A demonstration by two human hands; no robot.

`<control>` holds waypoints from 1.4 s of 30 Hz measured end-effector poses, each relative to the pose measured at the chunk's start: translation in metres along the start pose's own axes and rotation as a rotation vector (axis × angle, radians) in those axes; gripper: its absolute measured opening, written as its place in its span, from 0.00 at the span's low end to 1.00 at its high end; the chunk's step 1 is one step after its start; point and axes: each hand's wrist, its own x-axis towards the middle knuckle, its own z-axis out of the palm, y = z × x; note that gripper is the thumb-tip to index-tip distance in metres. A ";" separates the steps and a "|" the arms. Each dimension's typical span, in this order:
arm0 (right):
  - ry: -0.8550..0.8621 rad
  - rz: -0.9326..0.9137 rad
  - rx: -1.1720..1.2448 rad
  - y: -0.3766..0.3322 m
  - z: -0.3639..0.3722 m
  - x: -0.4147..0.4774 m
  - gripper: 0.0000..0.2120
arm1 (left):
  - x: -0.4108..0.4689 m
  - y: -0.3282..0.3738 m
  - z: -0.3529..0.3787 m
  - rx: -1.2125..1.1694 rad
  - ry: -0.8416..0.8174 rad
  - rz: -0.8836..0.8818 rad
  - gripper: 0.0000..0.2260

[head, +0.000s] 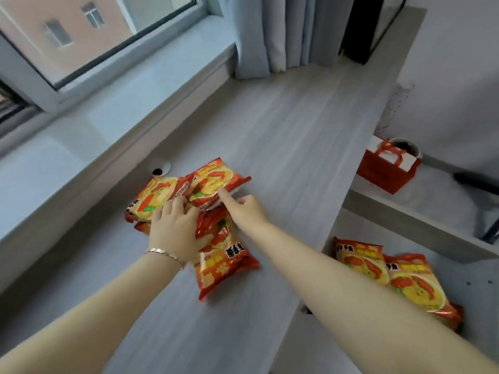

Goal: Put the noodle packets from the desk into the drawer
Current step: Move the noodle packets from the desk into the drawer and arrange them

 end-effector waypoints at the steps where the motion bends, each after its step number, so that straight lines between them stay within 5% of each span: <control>1: 0.014 0.066 0.027 -0.004 0.007 0.007 0.32 | -0.002 -0.002 0.008 0.032 -0.001 0.035 0.28; 5: 0.087 0.196 0.104 -0.010 0.020 0.034 0.25 | -0.001 -0.010 0.024 0.030 0.061 0.093 0.17; 10: 0.140 -0.007 0.335 -0.009 0.004 0.020 0.12 | -0.003 -0.006 0.011 0.027 -0.035 0.075 0.16; 16: 0.324 -0.145 0.650 0.018 -0.070 -0.034 0.12 | -0.021 0.030 -0.053 -0.109 0.422 0.156 0.04; 24: 0.736 0.015 0.544 0.137 -0.179 -0.113 0.10 | -0.047 0.163 -0.087 -0.129 0.618 0.436 0.08; 29: 0.766 0.341 0.634 0.222 -0.227 -0.122 0.19 | -0.058 0.247 -0.050 -0.120 0.509 0.650 0.14; 35: 0.490 0.657 0.685 0.271 -0.240 -0.130 0.20 | -0.069 0.301 0.021 -0.036 0.164 0.752 0.12; 42: 0.376 0.534 0.327 0.266 -0.247 -0.136 0.13 | -0.087 0.342 0.055 -0.241 -0.264 0.631 0.17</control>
